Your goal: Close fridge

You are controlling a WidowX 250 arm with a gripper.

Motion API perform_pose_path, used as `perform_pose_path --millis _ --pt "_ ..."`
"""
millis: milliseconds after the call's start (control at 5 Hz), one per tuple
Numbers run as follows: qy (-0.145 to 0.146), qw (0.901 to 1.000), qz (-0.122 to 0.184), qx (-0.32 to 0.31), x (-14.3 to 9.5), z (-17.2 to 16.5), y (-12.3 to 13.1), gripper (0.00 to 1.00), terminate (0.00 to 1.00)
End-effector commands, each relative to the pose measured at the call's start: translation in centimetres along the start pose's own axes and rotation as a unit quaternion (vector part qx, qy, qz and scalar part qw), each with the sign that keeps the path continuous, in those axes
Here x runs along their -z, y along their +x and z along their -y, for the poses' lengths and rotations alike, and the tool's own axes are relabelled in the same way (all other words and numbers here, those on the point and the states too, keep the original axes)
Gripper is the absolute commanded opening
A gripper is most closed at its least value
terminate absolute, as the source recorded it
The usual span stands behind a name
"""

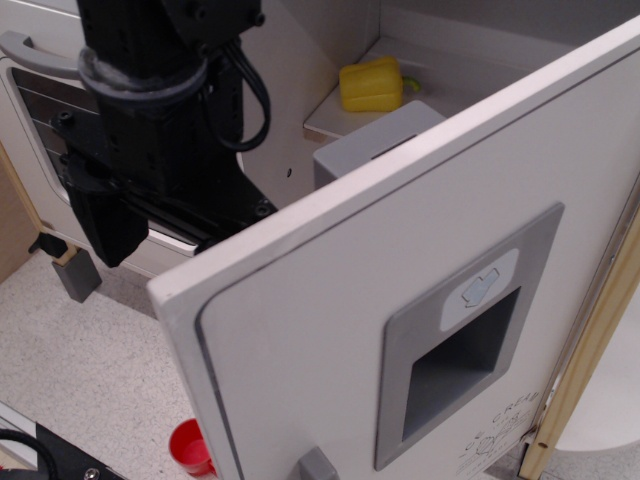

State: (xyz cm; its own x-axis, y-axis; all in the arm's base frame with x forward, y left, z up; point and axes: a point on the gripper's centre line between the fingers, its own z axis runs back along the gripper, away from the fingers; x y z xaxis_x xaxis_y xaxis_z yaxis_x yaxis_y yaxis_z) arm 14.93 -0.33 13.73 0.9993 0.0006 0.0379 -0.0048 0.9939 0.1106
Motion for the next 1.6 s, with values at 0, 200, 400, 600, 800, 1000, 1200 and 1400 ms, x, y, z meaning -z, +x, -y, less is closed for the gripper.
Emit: perform_pose_path --millis 0,200,400,600,800,1000,1200,1400 --pt "0.0 1.0 0.0 0.0 0.0 0.0 0.0 1.0 0.0" --pt "-0.015 0.9999 0.002 -0.005 -2.2 0.0 0.9 1.0 0.0" --pt "-0.023 0.9995 0.021 -0.007 -4.5 0.1 1.2 1.0 0.0" --pt "-0.025 0.999 0.036 -0.01 -6.8 0.2 1.5 1.0 0.0" --pt "-0.054 0.9974 0.048 0.004 -9.3 0.9 1.3 1.0 0.0" --pt "-0.067 0.9963 0.047 0.025 -10.0 2.1 0.8 1.0 0.0" --pt "-0.075 0.9948 0.064 0.028 -11.0 2.9 0.3 1.0 0.0" --pt "-0.077 0.9947 0.059 0.034 -11.0 4.2 0.5 1.0 0.0"
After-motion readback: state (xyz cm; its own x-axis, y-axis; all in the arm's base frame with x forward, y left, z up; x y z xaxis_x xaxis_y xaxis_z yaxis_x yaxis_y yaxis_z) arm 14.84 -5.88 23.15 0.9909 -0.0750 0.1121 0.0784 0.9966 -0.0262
